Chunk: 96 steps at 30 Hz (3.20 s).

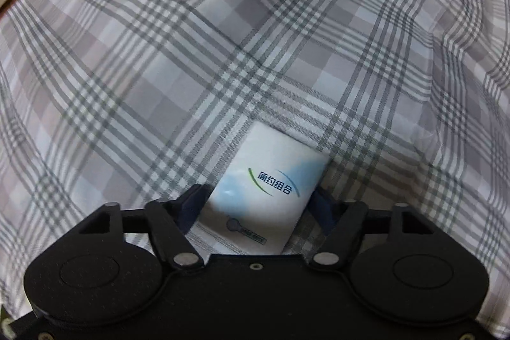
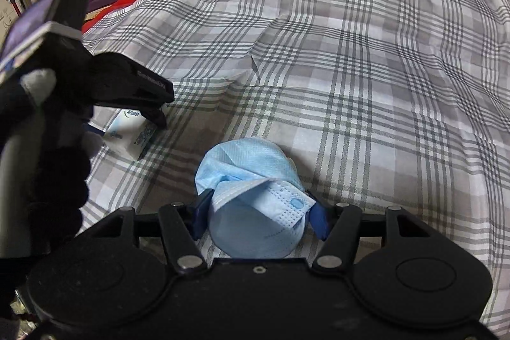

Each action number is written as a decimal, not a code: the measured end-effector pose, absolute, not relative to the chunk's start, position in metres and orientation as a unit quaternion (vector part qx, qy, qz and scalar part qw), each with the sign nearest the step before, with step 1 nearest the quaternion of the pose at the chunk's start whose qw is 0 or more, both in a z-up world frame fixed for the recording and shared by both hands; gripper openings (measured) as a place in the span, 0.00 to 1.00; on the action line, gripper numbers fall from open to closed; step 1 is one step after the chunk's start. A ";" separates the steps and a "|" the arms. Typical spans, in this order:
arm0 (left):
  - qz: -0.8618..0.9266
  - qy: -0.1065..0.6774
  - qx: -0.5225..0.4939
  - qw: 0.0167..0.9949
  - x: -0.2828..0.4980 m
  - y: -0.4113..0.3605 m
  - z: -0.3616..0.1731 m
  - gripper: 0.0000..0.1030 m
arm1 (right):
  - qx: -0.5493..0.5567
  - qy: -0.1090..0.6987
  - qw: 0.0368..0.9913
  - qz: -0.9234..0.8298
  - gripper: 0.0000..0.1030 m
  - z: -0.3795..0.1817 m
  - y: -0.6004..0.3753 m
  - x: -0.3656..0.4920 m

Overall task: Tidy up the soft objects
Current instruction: 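Grasp the white tissue pack with the left tool while the right grasps a blue mask, then drop the tissue pack into the tray with the left tool while the right drops the mask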

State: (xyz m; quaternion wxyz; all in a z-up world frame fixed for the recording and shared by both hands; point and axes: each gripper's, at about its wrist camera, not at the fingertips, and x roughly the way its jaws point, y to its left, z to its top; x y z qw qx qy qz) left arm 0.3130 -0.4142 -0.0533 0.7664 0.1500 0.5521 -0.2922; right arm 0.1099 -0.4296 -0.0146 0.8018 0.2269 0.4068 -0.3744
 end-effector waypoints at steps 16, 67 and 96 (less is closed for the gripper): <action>-0.272 0.556 0.103 0.778 0.299 -0.278 0.036 0.51 | 0.248 0.353 0.830 -0.354 0.50 -0.007 -0.437 0.101; -0.030 0.573 -0.051 0.817 0.229 0.095 -0.030 0.67 | 0.081 0.450 0.889 0.027 0.50 0.038 -0.115 0.127; 0.016 0.557 -0.055 0.828 0.227 0.103 -0.029 0.69 | 0.023 0.500 0.865 0.043 0.65 -0.005 -0.062 0.190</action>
